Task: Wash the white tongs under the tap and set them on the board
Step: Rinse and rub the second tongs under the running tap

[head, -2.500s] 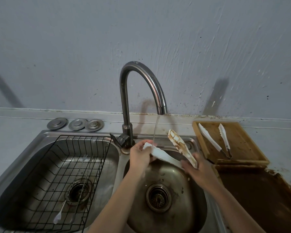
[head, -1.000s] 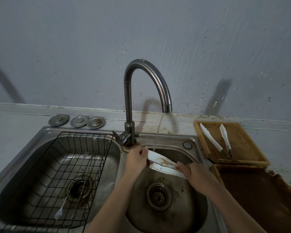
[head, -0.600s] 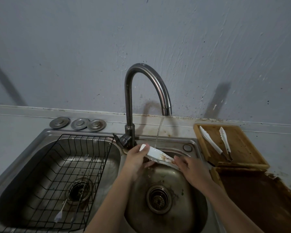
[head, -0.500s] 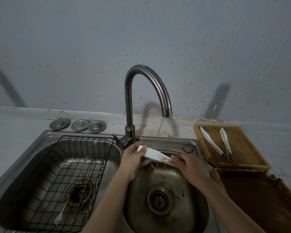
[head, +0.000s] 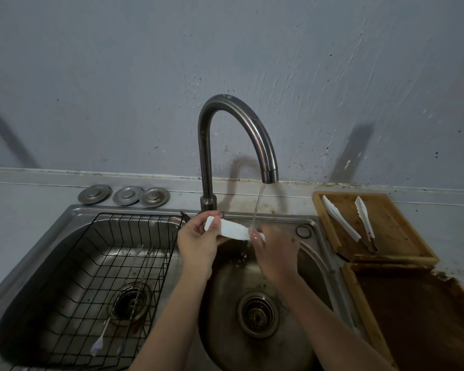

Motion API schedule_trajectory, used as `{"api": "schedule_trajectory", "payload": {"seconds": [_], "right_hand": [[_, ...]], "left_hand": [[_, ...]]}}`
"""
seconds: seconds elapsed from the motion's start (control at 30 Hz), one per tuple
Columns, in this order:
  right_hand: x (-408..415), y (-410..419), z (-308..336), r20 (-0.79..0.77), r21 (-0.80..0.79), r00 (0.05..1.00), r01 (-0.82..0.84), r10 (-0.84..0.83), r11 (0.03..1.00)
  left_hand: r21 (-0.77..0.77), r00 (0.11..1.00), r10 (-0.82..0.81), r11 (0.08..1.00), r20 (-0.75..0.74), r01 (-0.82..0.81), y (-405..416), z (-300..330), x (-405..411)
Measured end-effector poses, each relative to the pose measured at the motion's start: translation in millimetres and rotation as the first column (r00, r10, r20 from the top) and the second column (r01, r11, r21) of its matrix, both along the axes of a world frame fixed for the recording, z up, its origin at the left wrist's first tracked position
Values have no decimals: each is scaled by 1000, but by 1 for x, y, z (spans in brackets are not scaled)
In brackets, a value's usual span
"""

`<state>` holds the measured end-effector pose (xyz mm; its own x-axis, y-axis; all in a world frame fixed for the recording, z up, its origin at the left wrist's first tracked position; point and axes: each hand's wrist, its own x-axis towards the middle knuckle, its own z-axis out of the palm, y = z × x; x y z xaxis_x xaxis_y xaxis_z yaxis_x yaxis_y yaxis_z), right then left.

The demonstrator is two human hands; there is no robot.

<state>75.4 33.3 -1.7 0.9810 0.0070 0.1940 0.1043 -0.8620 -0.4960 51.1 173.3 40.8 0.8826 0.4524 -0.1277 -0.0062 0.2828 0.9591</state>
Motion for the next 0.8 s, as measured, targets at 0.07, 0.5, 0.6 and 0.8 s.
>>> {"api": "schedule_trajectory", "payload": {"seconds": [0.07, 0.5, 0.6, 0.8], "right_hand": [[2, -11, -5, 53, 40, 991, -128, 125, 991], [-6, -9, 8, -60, -87, 996, -64, 59, 994], [-2, -15, 12, -72, 38, 969, -234, 236, 972], [-4, -32, 11, -94, 485, 973, -140, 210, 863]], "left_hand": [[-19, 1000, 19, 1000, -12, -20, 9, 2, 0], [-104, 994, 15, 994, -104, -26, 5, 9, -4], [-130, 995, 35, 990, -92, -47, 16, 14, -7], [-79, 994, 103, 991, -42, -107, 30, 18, -11]]}}
